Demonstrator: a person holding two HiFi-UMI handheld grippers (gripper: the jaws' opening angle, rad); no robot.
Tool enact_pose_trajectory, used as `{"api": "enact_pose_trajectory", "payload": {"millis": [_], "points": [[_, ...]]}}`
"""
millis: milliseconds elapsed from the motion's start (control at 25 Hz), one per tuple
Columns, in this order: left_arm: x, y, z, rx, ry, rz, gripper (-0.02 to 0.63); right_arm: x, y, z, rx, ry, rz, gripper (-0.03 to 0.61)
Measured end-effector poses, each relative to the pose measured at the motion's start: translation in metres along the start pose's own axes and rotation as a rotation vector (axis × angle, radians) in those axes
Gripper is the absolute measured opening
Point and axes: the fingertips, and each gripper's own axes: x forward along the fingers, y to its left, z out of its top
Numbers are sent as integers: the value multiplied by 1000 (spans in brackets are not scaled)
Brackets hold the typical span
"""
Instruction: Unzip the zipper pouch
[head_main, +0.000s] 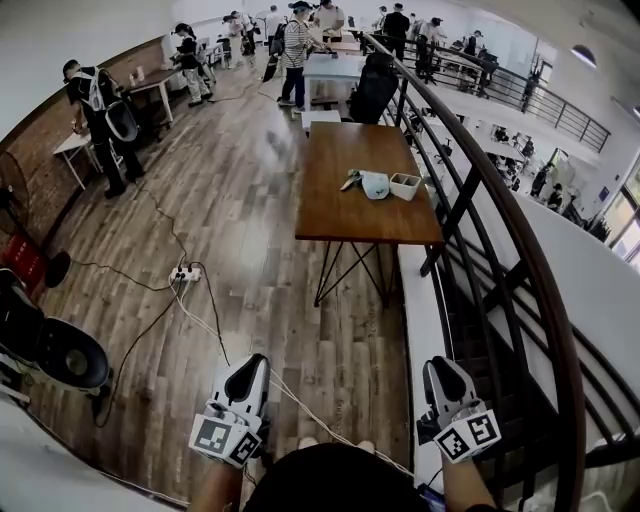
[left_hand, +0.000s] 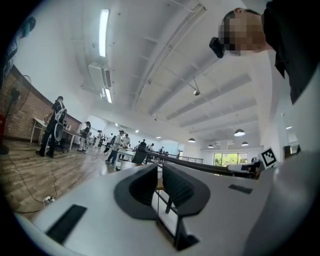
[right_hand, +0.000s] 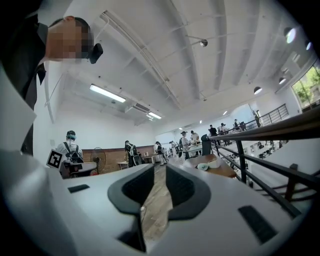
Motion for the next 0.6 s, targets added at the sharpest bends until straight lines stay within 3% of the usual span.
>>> {"api": "enact_pose_trajectory", "payload": {"millis": [40, 160, 240, 600], "points": [[-1, 0, 1, 2, -3, -8, 27, 0, 4, 1, 1, -13, 3, 90], [-6, 2, 2, -1, 2, -27, 209, -2, 14, -1, -1, -37, -16, 286], [-9, 5, 1, 0, 4, -33, 241, -2, 19, -3, 0, -36, -36, 375], [1, 7, -3, -10, 5, -56, 259, -7, 15, 12, -48, -35, -92, 371]]}}
